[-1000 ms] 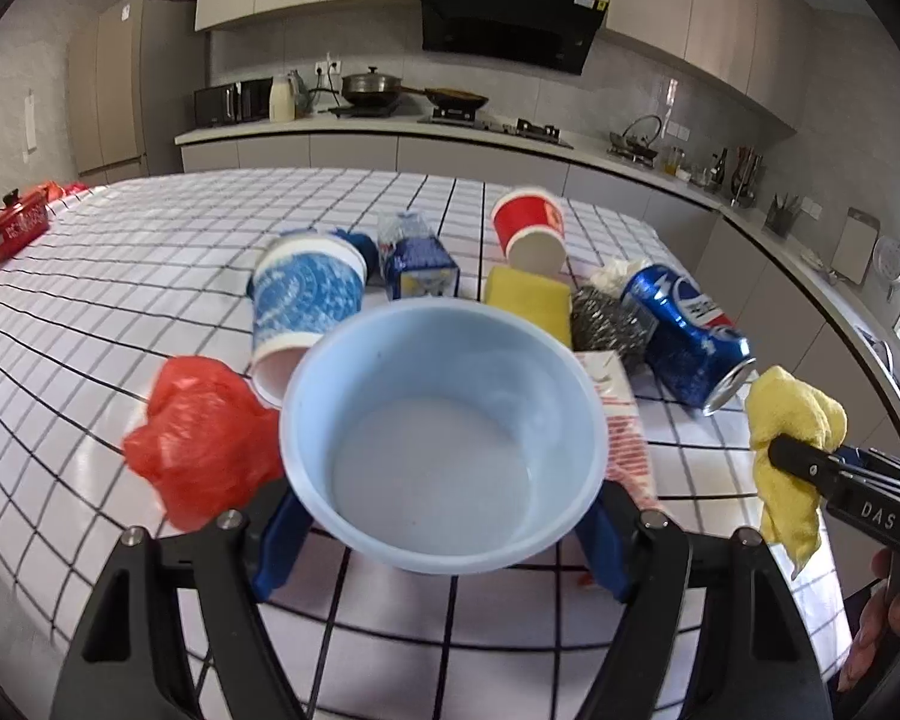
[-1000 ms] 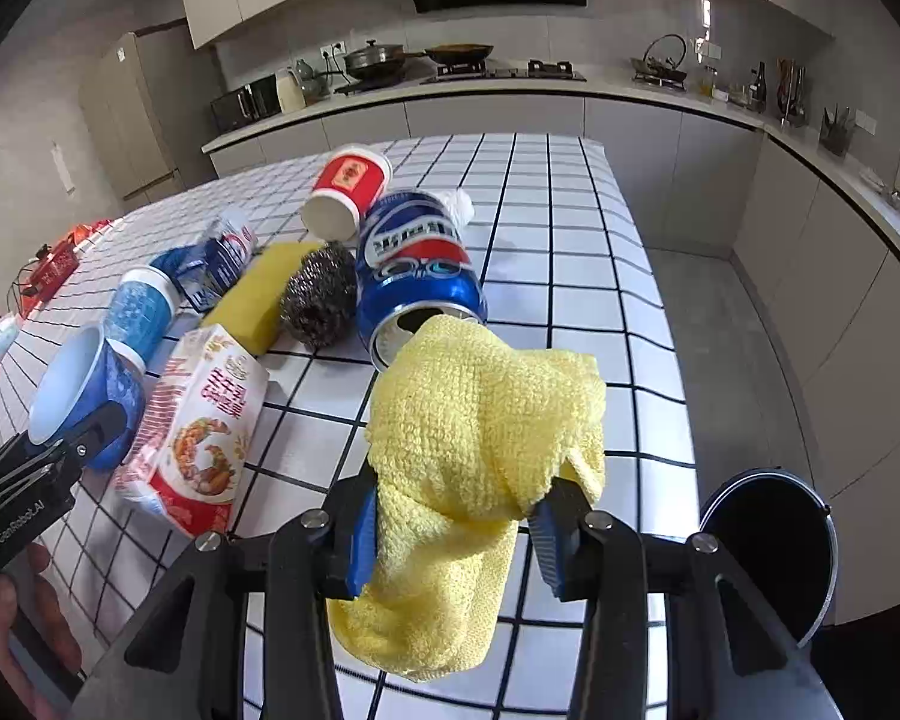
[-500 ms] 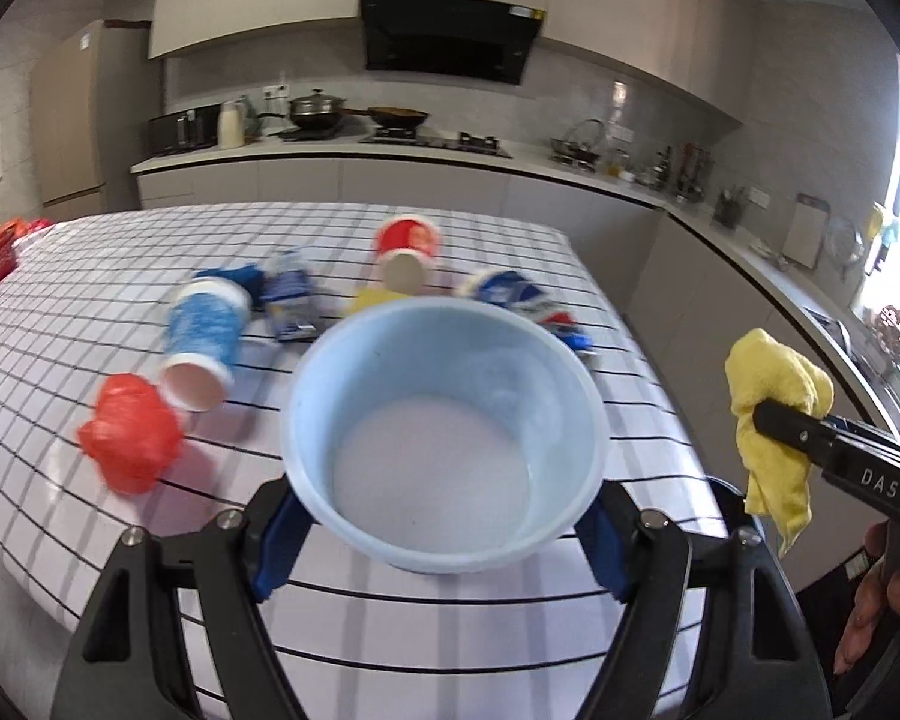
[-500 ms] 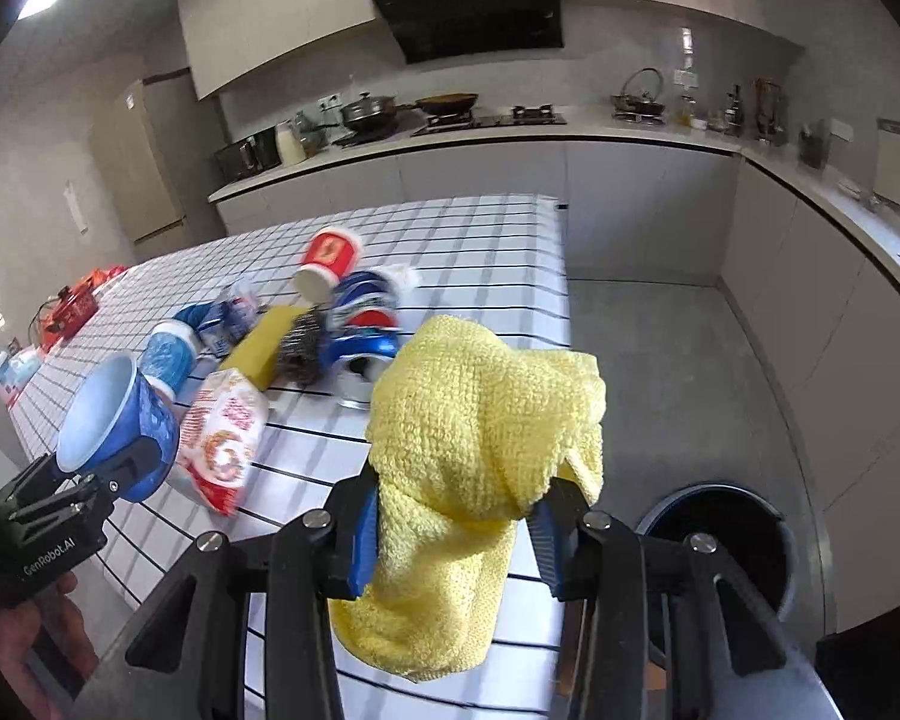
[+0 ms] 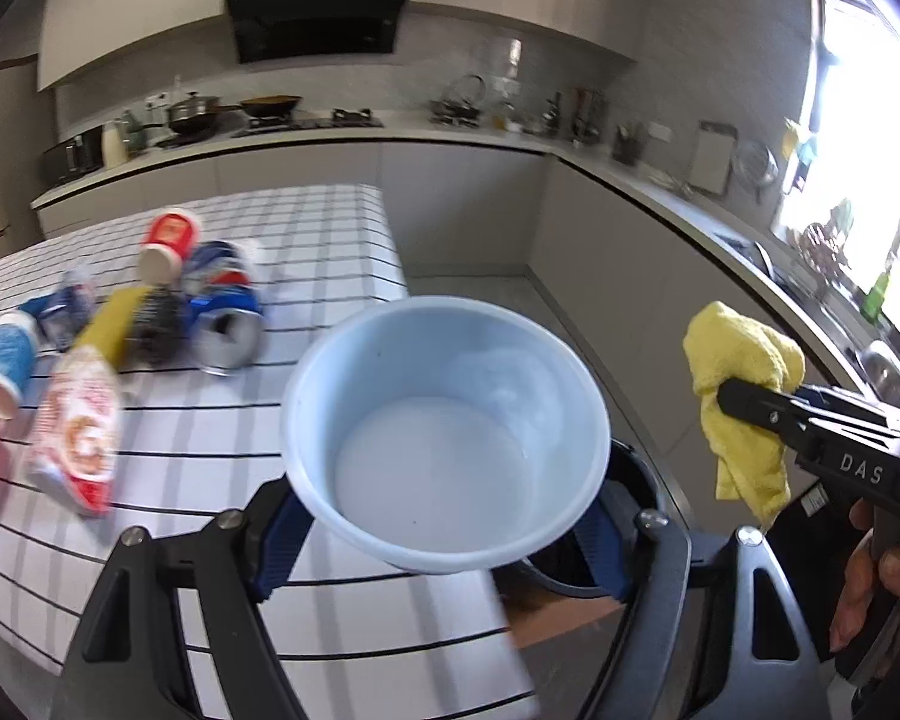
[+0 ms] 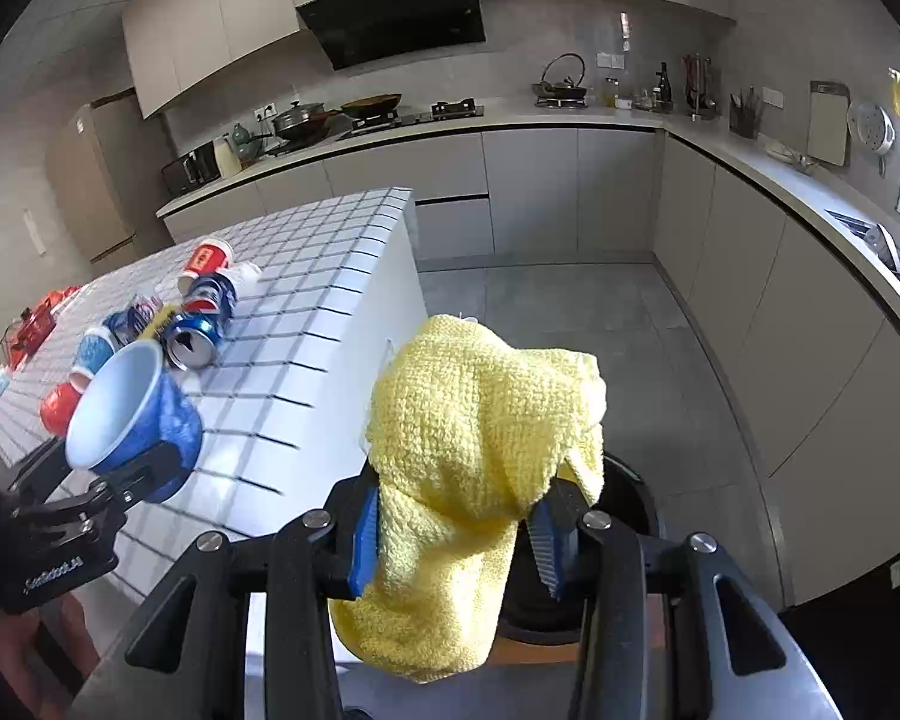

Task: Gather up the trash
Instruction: 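Carry the yellow cloth and blue bowl over the black bin and release both, then move both open tools back from the bin toward the table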

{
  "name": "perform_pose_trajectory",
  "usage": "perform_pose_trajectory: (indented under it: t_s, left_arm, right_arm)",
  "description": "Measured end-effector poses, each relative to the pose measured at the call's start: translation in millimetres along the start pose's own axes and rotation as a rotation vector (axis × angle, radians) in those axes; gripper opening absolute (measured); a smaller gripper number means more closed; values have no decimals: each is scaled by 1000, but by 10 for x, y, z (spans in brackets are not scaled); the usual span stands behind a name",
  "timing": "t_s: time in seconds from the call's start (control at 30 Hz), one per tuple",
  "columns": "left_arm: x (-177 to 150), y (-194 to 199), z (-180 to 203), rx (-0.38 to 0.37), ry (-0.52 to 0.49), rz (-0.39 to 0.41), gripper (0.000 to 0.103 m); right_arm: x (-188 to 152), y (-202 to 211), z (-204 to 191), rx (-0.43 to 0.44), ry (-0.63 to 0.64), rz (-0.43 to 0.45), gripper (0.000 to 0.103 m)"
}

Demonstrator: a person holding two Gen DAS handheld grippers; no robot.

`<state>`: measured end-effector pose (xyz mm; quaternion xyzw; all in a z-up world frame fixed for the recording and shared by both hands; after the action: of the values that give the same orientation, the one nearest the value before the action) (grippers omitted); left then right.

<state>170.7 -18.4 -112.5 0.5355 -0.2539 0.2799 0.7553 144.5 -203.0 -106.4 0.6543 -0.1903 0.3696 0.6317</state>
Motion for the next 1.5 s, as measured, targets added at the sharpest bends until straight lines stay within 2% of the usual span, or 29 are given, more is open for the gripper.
perform_pose_trajectory:
  t_s: [0.23,0.47,0.7,1.03,1.07,1.1,1.13,1.17,1.2,1.3,1.5]
  left_arm:
    - [-241,-339,564,-31,-38,-58,78]
    - [-495,-755,847,-11,-35,-109,78]
    - [-746,-1140,910,10,-38,-168,78]
    - [-993,-1469,897,26,-23,-203,78]
    - [-1016,-1511,888,4,-16,-204,81]
    - [-1084,-1580,870,-12,-8,-206,88]
    - [-1137,-1650,817,26,-13,-217,102]
    - [-1171,-1712,765,71,-13,-227,101]
    - [-1207,-1748,726,79,-1,-248,101]
    - [-1200,-1701,665,96,29,-235,101]
    - [-1182,-1611,700,125,20,-211,101]
  right_arm:
    - [-372,-54,570,28,56,-48,44]
    - [-684,-405,966,70,82,-108,44]
    - [-951,-890,1010,174,172,-160,44]
    - [-1093,-1433,959,280,262,-215,44]
    - [-1108,-1485,950,284,274,-219,45]
    - [-1134,-1557,939,287,295,-214,61]
    - [-1180,-1649,943,279,313,-216,102]
    - [-1284,-1794,1014,237,327,-270,102]
    - [-1357,-1899,1089,207,339,-299,103]
    - [-1390,-1960,1221,200,298,-292,103]
    - [-1315,-1922,1159,184,302,-255,103]
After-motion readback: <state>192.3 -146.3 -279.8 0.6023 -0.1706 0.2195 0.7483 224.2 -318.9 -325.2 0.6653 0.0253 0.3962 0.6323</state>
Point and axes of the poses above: each gripper's, at about its wrist camera, not at the fingertips, and y roughly against the way its jaws point, z to its right, x to its top, the point moved 8 cm from there along -y, roughly the way its jaws point, and after that the axes turned 14 degrees about y, right-handed, at the moved point
